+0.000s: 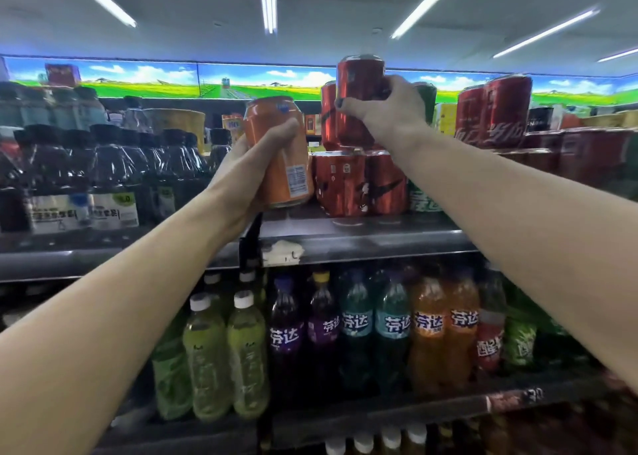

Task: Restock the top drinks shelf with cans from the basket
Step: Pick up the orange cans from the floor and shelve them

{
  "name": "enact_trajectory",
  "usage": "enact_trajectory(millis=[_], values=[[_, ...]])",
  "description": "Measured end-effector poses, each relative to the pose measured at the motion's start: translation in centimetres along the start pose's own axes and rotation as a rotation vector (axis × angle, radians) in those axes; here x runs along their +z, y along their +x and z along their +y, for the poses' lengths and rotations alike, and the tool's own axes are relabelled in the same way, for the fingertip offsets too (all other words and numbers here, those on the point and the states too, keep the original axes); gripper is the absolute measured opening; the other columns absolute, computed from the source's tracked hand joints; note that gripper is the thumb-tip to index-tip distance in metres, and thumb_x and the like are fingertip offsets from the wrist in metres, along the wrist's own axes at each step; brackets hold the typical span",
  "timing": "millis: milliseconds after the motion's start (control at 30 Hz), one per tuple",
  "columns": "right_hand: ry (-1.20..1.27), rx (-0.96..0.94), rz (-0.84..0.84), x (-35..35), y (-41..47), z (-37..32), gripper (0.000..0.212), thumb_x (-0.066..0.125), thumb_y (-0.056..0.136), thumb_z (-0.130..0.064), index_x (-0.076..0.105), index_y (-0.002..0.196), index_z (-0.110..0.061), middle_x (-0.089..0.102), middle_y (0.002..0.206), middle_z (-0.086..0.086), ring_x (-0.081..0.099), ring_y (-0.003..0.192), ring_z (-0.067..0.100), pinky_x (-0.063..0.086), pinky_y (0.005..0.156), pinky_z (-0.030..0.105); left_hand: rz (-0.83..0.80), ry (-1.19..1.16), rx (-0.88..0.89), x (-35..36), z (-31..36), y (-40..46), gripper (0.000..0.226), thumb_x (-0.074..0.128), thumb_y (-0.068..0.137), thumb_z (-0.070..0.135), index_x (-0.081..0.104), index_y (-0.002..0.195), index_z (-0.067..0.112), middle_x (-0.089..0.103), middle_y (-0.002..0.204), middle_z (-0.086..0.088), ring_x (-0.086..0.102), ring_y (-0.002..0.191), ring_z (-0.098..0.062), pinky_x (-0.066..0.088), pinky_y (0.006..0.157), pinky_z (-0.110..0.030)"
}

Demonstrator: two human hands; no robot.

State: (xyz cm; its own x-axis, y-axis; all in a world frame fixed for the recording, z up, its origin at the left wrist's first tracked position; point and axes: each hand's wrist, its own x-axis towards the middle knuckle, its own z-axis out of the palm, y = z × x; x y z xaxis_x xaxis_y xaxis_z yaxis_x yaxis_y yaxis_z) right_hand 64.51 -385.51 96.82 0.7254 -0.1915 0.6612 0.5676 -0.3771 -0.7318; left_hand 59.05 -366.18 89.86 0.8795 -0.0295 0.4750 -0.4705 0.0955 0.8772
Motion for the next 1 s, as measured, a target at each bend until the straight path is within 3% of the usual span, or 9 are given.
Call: enact_trajectory(millis=[167, 333, 533, 667, 800, 1000], values=[[-0.036, 0.002, 0.025, 0.9, 0.5, 1.0, 0.057, 0.087, 0.076, -0.043, 0.063, 0.121, -0.019, 0.068, 0.11, -0.005, 0.064, 0.1, 0.013, 0.053, 0.094, 0.029, 0.002, 0.003, -0.002, -0.7, -1.1, 0.9, 0.061, 0.081, 0.072, 0.057, 0.062, 0.122, 0.026, 0.077, 0.117, -0.009, 0.076, 0.107, -0.032, 0.061, 0.091, -0.057], [-0.054, -0.015, 0.009, 1.4, 0.8, 1.3, 0.057, 0.087, 0.075, -0.042, 0.064, 0.122, -0.019, 0.07, 0.11, -0.005, 0.066, 0.098, 0.012, 0.054, 0.095, 0.031, -0.036, -0.012, 0.015, -0.8, -2.0, 1.6, 0.08, 0.083, 0.067, 0.058, 0.06, 0.133, 0.021, 0.074, 0.126, -0.014, 0.073, 0.113, -0.037, 0.057, 0.096, -0.062], [-0.129, -0.059, 0.012, 2.0, 1.0, 1.4, 0.058, 0.085, 0.076, -0.048, 0.062, 0.12, -0.018, 0.066, 0.103, -0.007, 0.059, 0.086, 0.005, 0.042, 0.069, 0.015, -0.039, 0.009, 0.017, -0.9, -2.6, 2.0, 0.081, 0.083, 0.068, 0.058, 0.058, 0.135, 0.021, 0.075, 0.123, -0.013, 0.074, 0.11, -0.036, 0.058, 0.095, -0.061], [-0.157, -0.064, -0.006, 2.1, 1.3, 1.8, 0.06, 0.08, 0.08, -0.05, 0.057, 0.124, -0.016, 0.062, 0.106, -0.006, 0.06, 0.096, 0.011, 0.045, 0.079, 0.021, -0.048, 0.018, 0.026, -0.9, -3.0, 2.1, 0.068, 0.08, 0.076, 0.055, 0.061, 0.131, 0.021, 0.076, 0.122, -0.012, 0.075, 0.11, -0.034, 0.059, 0.094, -0.059], [-0.186, -0.061, -0.008, 2.0, 1.5, 2.2, 0.061, 0.077, 0.082, -0.053, 0.056, 0.124, -0.014, 0.062, 0.108, -0.003, 0.062, 0.098, 0.014, 0.048, 0.08, 0.024, -0.056, 0.029, 0.02, -1.0, -3.4, 2.3, 0.074, 0.08, 0.076, 0.057, 0.06, 0.137, 0.02, 0.076, 0.123, -0.011, 0.075, 0.11, -0.034, 0.059, 0.094, -0.058], [-0.198, -0.062, -0.046, 1.8, 1.5, 2.5, 0.065, 0.075, 0.083, -0.055, 0.05, 0.129, -0.015, 0.061, 0.115, -0.002, 0.06, 0.103, 0.015, 0.046, 0.079, 0.024, -0.039, 0.03, 0.014, -0.9, -3.9, 2.5, 0.066, 0.078, 0.081, 0.054, 0.059, 0.135, 0.021, 0.077, 0.121, -0.01, 0.075, 0.109, -0.032, 0.059, 0.096, -0.057]])
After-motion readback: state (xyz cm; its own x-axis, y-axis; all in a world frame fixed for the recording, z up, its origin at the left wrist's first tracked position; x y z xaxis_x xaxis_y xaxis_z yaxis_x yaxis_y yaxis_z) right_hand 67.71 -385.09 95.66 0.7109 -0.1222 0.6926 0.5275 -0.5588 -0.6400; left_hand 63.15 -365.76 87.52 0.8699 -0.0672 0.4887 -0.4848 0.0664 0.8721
